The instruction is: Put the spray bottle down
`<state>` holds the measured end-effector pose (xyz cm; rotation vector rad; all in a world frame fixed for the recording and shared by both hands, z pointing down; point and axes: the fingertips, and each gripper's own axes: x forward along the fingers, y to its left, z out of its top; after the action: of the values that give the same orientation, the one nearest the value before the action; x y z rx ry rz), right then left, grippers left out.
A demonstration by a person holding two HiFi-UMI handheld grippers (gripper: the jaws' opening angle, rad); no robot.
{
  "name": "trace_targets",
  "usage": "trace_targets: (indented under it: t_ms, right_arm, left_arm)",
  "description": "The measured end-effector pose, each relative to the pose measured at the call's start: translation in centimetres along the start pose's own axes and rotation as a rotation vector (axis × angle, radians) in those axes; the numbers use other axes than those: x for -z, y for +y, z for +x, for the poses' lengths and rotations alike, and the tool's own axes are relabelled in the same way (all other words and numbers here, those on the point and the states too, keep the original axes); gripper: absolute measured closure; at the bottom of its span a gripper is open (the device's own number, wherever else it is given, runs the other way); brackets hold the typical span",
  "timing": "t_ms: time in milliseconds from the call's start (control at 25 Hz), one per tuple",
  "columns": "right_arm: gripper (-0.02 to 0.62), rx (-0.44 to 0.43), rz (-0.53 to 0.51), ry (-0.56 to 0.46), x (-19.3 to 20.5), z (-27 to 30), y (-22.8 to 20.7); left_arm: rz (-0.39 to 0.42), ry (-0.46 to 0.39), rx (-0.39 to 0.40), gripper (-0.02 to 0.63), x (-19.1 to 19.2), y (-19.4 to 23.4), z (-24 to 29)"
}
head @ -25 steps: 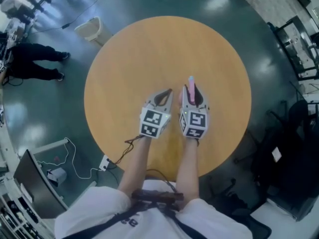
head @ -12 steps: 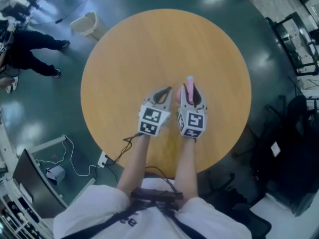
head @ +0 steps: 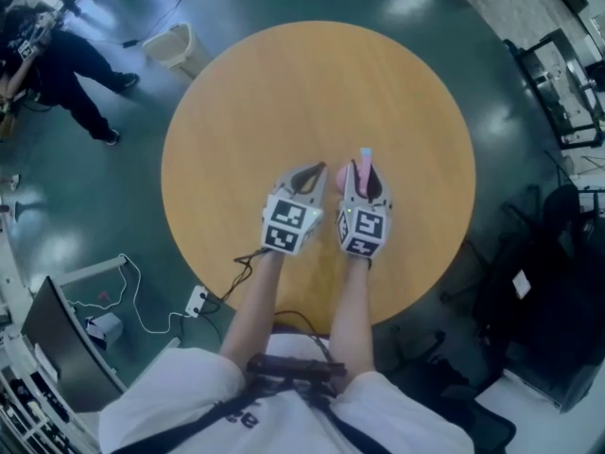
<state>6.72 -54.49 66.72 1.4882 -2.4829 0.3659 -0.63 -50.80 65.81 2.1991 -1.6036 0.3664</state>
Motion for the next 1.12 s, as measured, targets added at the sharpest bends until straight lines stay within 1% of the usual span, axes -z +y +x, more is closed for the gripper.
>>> trace_targets:
  t_ms: [160, 200, 240, 280, 400, 480, 720, 920, 1000, 1080, 1120]
  right_arm:
    - [0.441, 0.015, 0.011, -0.001, 0.2, -0.3, -0.2]
    - [0.417, 0.02, 0.018, -0.004, 0.1, -0.4, -0.3]
    - [0.372, 0.025, 0.026, -0.006, 0.0, -0.6, -0.4]
    - [0.36, 0.027, 0.032, -0.008, -0.2, -0.9, -0.5]
    - [0.354, 0.03, 0.041, 0.009, -0.4, -2.0, -0.1]
    - [0.33, 0.036, 0.045, 0.022, -0.5, -3.3, 0.7]
    - [0.328, 0.051, 0.032, -0.019, -2.5, -7.0, 2.5]
    - [0.328, 0.088, 0.028, -0.085, -5.7, -11.0, 3.8]
    - [0.328, 0.106, 0.041, -0.102, -6.9, -12.8, 4.2]
    - [0.329, 0.106, 0.034, -0.124, -8.3, -14.4, 4.9]
    - [0.349, 0.106, 0.024, -0.138, -9.0, -15.2, 5.4]
  left_arm:
    - [0.01, -0.009, 0.002, 0.595, -0.5, -0.2, -1.1]
    - [0.013, -0.013, 0.004, 0.595, -0.6, -0.3, -1.4]
    - [0.017, -0.015, 0.006, 0.595, -0.8, -0.4, -1.8]
    - [0.021, -0.017, 0.007, 0.595, -0.9, -0.5, -2.1]
    - [0.03, -0.018, 0.004, 0.595, -1.1, -0.9, -3.5]
    - [0.037, -0.02, -0.001, 0.595, -1.3, -1.4, -4.7]
    - [0.07, -0.072, 0.014, 0.595, -3.4, -2.5, -7.6]
    - [0.095, -0.115, 0.02, 0.595, -5.1, -3.2, -11.2]
    - [0.103, -0.143, 0.018, 0.595, -6.1, -3.5, -12.9]
    - [0.108, -0.174, 0.013, 0.595, -7.2, -3.8, -14.6]
    - [0.11, -0.189, 0.008, 0.595, -7.8, -3.8, -15.6]
